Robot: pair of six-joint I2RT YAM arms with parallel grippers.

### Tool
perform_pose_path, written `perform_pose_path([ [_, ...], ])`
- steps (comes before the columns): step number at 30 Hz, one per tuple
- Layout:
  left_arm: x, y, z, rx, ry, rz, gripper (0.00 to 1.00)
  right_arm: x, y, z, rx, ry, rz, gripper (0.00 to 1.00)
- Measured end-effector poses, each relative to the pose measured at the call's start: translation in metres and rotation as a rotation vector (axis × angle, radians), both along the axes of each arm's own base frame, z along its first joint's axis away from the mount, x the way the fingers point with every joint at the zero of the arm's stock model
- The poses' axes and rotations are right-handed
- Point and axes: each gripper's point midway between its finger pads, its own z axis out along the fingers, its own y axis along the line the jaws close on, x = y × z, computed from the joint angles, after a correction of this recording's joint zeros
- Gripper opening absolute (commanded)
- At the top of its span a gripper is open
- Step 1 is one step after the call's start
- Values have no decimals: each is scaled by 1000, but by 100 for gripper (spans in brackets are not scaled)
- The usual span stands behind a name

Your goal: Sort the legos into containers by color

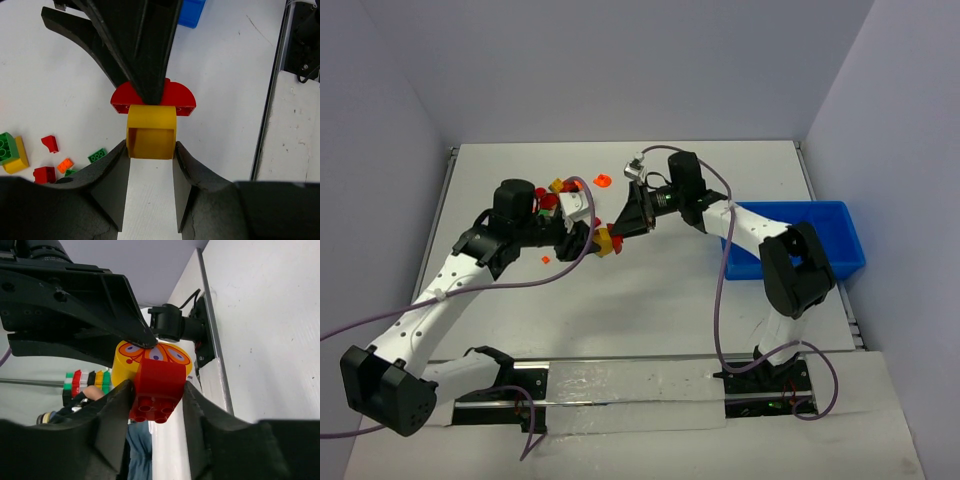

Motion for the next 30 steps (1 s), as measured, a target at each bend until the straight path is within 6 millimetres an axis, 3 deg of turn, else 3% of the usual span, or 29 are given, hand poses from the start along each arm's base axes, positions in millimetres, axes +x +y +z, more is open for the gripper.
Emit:
perform_pose_path([
  [8,0,0,-2,8,1,5,0,1,-4,-6,-10,53,-14,0],
  [14,0,1,-8,16,13,11,0,14,-23,-16,-16,76,-55,0],
  [21,1,12,-18,23,37,47,0,66,-90,-30,-28,108,-269,0],
  [24,2,14,-21,25,53,66,0,86,-119,-39,-118,77,-394,0],
  [28,7,14,-25,27,82,100,0,118,-164,-36,-343,-166,-563,0],
  [30,13,13,-31,37,113,115,0,117,-196,-30,-472,-300,-637,0],
])
